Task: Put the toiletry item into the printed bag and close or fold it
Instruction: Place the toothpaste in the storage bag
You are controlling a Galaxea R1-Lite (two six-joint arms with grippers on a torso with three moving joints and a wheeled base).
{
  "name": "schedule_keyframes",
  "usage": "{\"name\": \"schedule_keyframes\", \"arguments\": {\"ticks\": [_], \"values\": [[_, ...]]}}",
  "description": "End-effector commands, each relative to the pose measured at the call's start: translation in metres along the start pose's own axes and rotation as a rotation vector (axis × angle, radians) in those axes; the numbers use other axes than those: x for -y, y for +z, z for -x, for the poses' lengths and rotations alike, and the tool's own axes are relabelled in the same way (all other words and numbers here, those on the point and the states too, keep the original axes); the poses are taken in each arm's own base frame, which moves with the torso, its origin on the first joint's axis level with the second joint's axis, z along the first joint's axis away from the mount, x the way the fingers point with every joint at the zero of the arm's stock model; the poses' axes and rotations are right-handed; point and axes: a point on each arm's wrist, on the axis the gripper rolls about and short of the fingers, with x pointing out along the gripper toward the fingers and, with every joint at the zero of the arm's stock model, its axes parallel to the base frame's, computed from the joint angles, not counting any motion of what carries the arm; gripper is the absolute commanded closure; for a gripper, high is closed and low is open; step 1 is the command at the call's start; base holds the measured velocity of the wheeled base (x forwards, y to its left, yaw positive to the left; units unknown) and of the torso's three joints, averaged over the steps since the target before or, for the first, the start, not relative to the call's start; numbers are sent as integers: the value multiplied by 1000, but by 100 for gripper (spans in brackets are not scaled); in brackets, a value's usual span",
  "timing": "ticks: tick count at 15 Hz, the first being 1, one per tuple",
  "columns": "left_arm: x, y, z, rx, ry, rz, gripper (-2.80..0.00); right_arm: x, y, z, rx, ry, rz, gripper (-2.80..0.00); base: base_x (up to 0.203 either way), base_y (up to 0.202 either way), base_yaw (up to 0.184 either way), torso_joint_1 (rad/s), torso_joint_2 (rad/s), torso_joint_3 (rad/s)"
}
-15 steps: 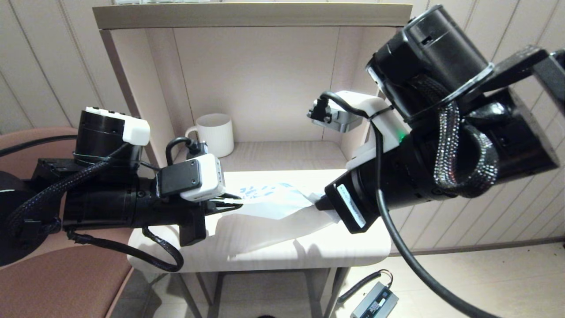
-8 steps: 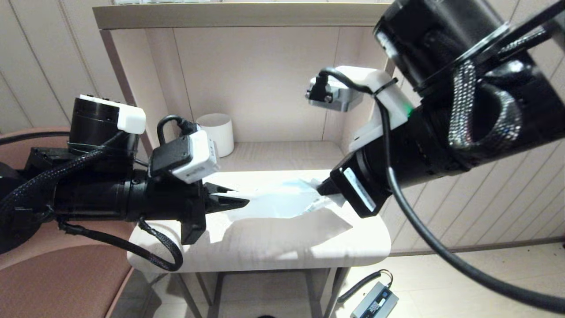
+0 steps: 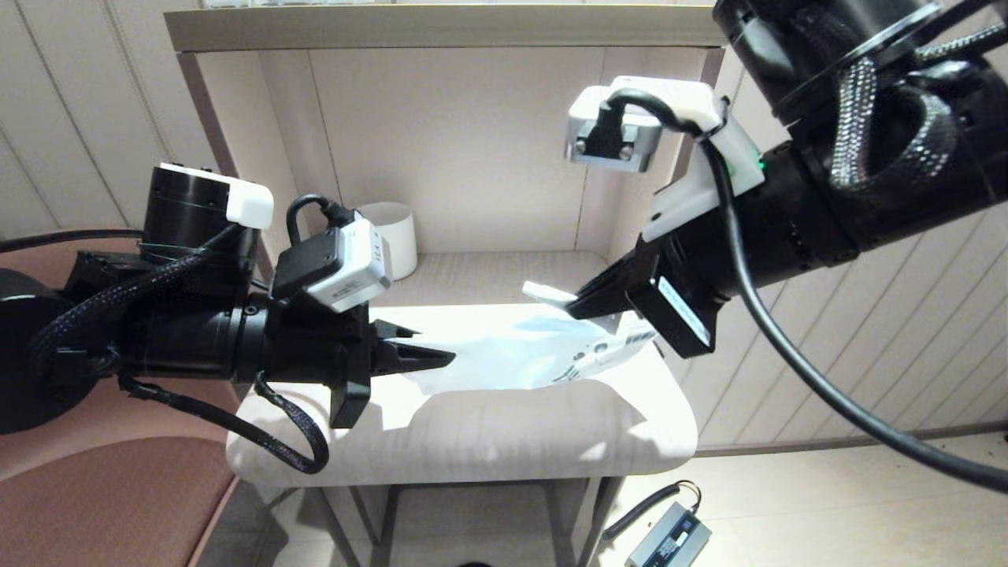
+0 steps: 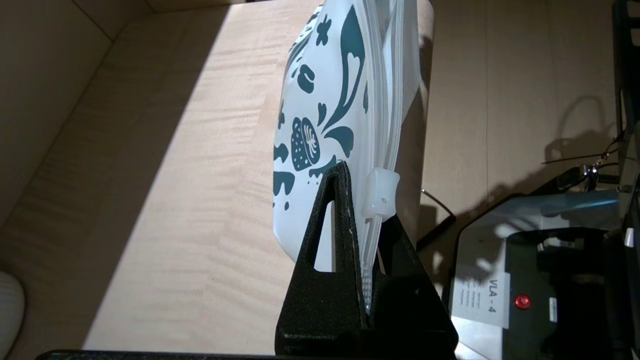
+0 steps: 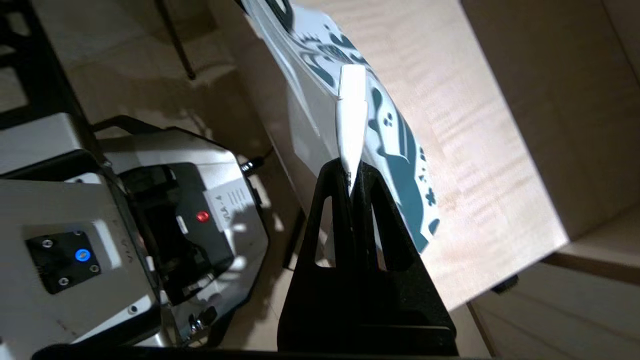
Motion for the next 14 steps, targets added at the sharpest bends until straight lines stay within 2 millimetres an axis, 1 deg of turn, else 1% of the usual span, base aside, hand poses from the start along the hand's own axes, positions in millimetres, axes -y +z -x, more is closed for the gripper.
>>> {"name": "schedule_keyframes", "arguments": {"ticks": [1,3,4,7,11,14], "values": [[-2,-3,-4,-5,-5,4,0,0,0,5,27,37,3,0,0,0,0,0,0,0],[-4,-4,-4,-5,-3,4,0,0,-1,-2,10,47,5,0,0,0,0,0,0,0],[-5,-4,-3,-6,1,4,0,0,-4,-11,-15,59,0,0,0,0,0,0,0,0],[-5,-4,-1,-5,6,2,0,4,-7,-29,-52,71,-11,0,0,0,0,0,0,0],[-5,-6,-1,-9,5,6,0,6,-7,-38,-59,85,-19,0,0,0,0,0,0,0],[-4,-5,1,-7,8,3,0,6,-7,-38,-60,86,-18,0,0,0,0,0,0,0]]}}
